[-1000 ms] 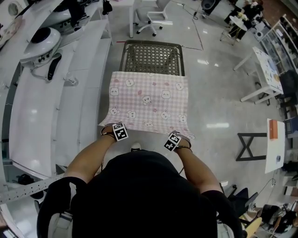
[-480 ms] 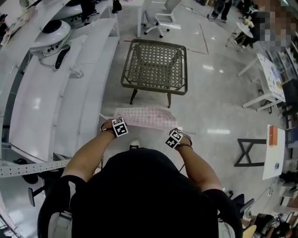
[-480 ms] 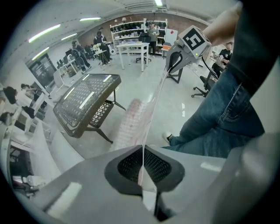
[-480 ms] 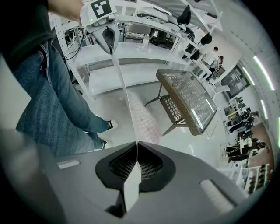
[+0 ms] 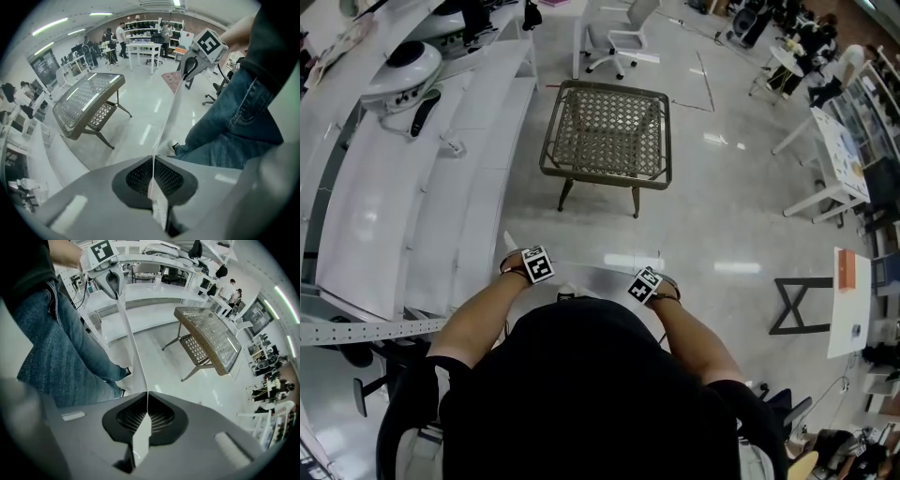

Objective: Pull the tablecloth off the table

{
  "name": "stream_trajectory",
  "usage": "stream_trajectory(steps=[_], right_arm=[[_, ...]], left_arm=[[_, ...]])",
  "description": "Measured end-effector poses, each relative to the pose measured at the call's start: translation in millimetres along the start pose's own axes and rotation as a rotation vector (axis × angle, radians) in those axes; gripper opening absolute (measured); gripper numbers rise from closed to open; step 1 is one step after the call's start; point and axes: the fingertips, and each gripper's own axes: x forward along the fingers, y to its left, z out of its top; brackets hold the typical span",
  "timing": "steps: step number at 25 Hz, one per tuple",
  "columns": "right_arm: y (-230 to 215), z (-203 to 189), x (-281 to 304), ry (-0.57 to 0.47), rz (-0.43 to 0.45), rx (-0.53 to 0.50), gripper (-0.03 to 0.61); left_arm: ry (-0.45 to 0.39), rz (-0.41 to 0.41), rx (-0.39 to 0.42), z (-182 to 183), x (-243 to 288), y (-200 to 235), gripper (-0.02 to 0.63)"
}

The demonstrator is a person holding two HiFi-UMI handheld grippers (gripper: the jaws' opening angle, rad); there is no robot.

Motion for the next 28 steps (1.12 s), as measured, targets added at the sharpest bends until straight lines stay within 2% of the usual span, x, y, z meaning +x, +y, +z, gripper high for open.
stream_trajectory(steps=[7,12,19,28], right_arm=[[3.3,-16.5,-8.7,-0.021,-0.003,0.046,0.026],[-9.3,-18.2,-28.2,-0.069,-0.035,0.093,0.028],[-34.4,-6.8,-66.8,-0.16,-0.101,0.119,0.028],[-88.8,14.2,-138.3,-0.29,-0.228,0.16,0.031]], left_arm=[[-0.036,0.012,0.02,14.8,0.2,-13.1,0.001],[-0.065,0.05,0.019,27.1,-13.5,-12.6,0.0],[-0.121,0.143,-0.013,47.8,-45.7,4.8,0.002],[-0.208,0.294,0.002,93.3,-119.8,39.2,0.002]])
